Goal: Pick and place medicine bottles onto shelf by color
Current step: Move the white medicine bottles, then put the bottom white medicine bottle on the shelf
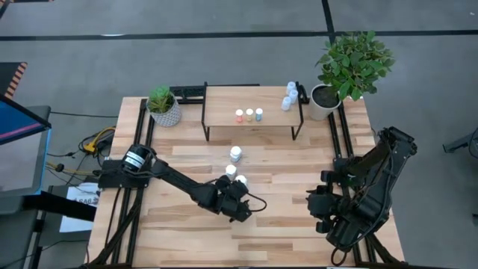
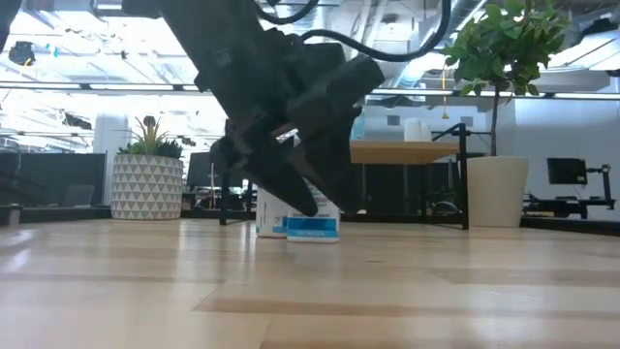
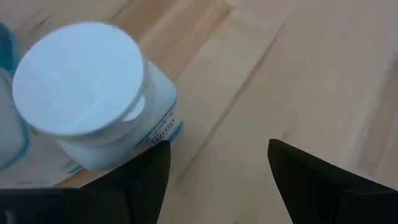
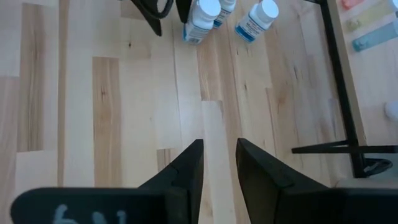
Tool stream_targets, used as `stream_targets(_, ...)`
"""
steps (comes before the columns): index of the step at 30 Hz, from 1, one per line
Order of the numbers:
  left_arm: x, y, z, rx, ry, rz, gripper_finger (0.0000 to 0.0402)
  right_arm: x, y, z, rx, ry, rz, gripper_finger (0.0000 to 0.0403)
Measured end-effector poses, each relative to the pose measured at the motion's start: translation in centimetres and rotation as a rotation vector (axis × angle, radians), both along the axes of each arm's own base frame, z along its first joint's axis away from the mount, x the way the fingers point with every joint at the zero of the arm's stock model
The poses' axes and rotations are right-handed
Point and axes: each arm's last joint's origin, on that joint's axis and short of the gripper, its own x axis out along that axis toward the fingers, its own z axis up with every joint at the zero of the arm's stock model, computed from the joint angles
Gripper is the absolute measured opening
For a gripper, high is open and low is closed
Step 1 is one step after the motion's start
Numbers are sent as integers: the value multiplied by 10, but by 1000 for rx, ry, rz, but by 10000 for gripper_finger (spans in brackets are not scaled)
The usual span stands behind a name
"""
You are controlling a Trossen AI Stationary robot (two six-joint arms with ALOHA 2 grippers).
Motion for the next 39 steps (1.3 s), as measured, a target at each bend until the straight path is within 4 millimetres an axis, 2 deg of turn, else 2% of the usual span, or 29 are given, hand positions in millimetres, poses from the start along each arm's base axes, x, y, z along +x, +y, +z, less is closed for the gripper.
stream_targets(4,3,-3,6,-52,7,-3,256,0,0,0,0,1,1,116)
stream_targets(9,14,-12,36,-80,22,-106,256,0,0,0,-21,16,33,116)
stream_targets(16,22,-18,104,-51,92,-194,256,0,0,0,-33,30,53,116)
stream_targets(20,17,-20,143,-25,129,-237,256,0,0,0,-47,57,92,116)
stream_targets(24,11,-19,172,22,147,-305,256,0,0,0,-84,83,148,116)
stream_targets(29,5,-11,195,148,190,-394,256,5,-5,0,-150,106,200,116)
stream_targets(33,-2,3,208,256,262,-397,256,9,-18,7,-152,109,190,116)
stream_targets(39,-9,18,215,342,348,-364,256,10,-42,21,-127,86,152,116)
